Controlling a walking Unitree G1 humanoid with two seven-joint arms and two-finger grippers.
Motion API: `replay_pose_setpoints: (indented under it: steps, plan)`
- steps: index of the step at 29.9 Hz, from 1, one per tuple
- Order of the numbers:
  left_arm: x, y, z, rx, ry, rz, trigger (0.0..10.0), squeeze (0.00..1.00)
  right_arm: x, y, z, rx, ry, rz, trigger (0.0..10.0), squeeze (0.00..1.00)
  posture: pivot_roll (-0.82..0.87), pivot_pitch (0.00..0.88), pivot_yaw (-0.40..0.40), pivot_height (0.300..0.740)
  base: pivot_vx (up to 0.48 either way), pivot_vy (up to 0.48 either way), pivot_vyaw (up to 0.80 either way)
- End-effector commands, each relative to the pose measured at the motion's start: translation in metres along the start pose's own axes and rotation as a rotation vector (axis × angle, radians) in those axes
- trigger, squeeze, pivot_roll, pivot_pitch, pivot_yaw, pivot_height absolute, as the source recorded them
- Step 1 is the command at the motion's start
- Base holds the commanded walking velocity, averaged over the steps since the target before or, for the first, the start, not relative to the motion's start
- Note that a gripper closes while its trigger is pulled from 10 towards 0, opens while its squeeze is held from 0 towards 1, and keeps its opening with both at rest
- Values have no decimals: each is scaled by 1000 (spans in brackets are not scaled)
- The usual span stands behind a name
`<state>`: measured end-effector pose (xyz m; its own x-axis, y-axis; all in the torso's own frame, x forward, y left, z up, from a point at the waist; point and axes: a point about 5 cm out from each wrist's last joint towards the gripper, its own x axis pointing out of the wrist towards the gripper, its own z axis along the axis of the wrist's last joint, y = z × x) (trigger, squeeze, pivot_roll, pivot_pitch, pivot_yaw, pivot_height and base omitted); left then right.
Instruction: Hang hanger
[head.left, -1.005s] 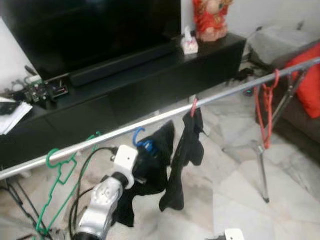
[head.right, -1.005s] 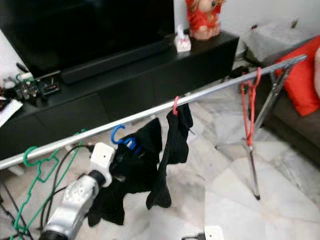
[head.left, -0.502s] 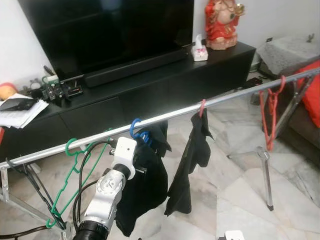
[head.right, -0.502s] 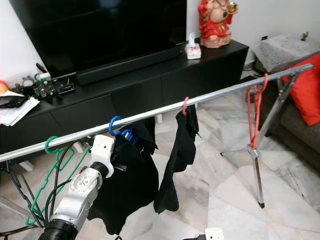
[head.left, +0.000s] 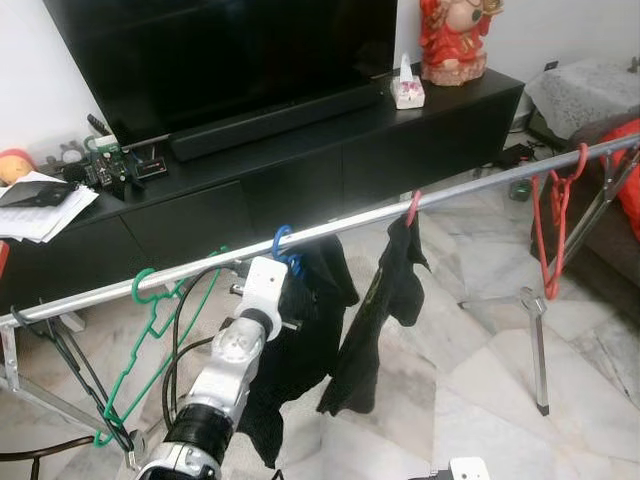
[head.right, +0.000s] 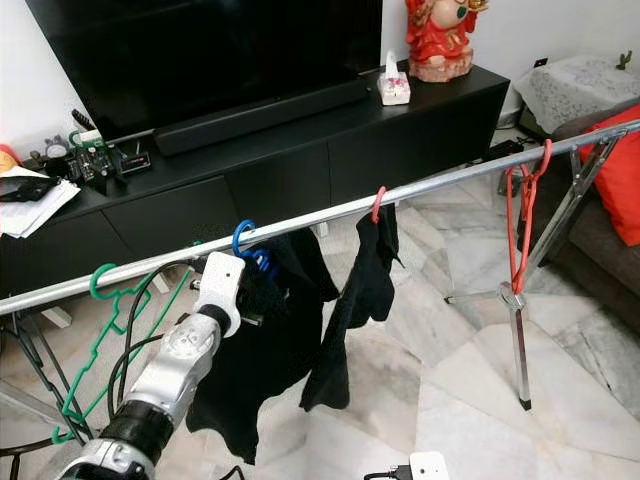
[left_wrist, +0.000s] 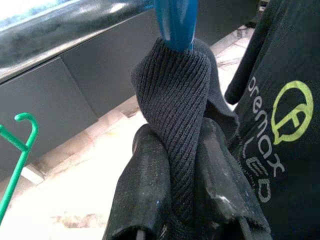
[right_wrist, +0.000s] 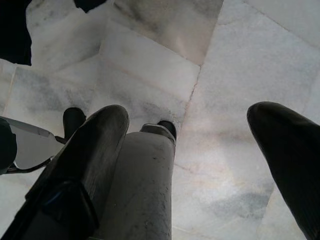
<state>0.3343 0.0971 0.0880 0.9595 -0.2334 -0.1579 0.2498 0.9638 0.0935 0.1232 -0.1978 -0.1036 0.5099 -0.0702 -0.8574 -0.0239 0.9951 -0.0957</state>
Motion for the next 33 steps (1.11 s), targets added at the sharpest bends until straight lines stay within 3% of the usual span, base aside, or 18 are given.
replay_pose_setpoints:
  steps: [1, 11, 15, 23, 33]
  plan:
    - [3, 6, 6, -16, -11, 34, 10000, 0, -4, 7, -19, 13, 72, 15, 10000, 0, -191, 0, 118, 740, 0, 0, 0]
    - [3, 4, -4, 24, 50, 54, 10000, 0, -4, 7, -19, 14, 73, 19, 10000, 0, -186, 0, 118, 740, 0, 0, 0]
    - [-4, 2, -23, 58, 135, 54, 10000, 0, -4, 8, -20, 16, 77, 24, 10000, 0, -184, 0, 117, 740, 0, 0, 0]
    - [8, -3, -1, 16, 51, 87, 10000, 0, -4, 7, -21, 16, 78, 23, 10000, 0, -189, 0, 116, 740, 0, 0, 0]
    - [14, 7, 2, -12, 95, 194, 10000, 0, -4, 7, -21, 21, 78, 20, 10000, 0, -191, 0, 116, 740, 0, 0, 0]
